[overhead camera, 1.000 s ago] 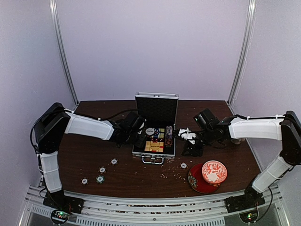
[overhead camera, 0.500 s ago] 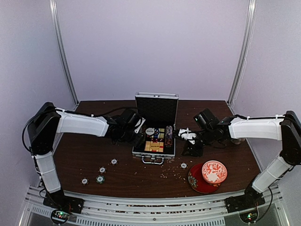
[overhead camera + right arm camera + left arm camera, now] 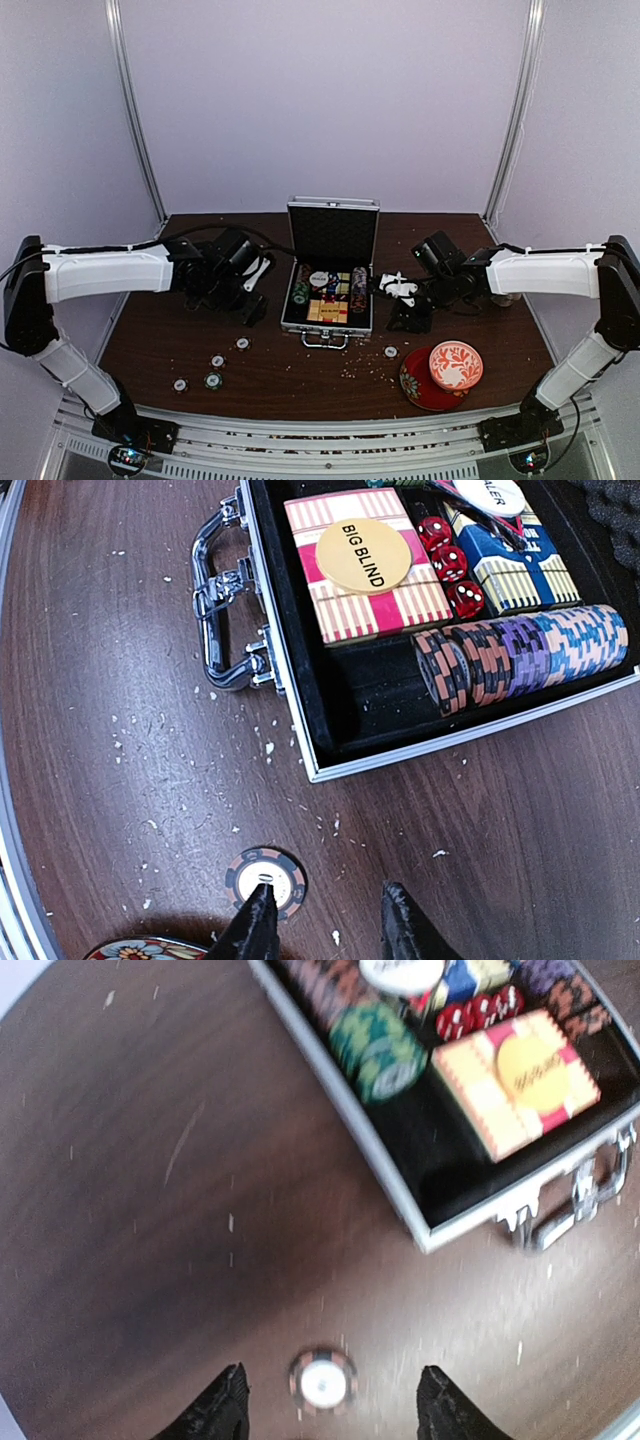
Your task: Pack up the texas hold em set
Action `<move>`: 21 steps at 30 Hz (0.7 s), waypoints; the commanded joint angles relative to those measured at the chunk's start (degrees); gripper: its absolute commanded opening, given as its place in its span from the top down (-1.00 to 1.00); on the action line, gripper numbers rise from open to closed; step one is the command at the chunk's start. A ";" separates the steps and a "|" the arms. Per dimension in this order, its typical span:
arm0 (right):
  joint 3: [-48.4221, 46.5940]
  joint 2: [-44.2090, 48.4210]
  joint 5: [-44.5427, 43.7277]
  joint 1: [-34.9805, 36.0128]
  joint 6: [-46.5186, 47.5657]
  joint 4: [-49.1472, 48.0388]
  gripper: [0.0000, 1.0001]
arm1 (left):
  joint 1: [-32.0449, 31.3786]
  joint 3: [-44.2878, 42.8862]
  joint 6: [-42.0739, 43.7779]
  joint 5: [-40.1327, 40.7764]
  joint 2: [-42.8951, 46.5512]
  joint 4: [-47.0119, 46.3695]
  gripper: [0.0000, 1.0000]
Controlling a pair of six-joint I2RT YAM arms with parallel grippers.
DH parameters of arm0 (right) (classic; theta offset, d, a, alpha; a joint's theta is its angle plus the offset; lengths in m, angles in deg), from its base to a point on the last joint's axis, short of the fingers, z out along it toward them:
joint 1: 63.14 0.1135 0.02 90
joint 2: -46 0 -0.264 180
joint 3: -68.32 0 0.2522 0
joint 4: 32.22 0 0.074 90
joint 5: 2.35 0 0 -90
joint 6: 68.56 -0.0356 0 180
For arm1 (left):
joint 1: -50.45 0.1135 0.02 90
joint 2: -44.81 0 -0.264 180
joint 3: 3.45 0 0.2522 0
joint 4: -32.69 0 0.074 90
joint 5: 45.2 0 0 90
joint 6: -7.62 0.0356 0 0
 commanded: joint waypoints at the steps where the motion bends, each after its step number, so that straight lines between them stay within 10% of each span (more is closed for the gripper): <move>1: -1.25 2.05 -1.14 -0.35 0.48 0.29 0.26 | 0.22 4.41 -8.43 -2.22 6.39 10.41 -0.17; 21: -0.88 3.88 -1.23 -0.32 0.86 0.22 0.26 | 0.22 14.62 -12.03 -10.87 6.13 16.58 -0.16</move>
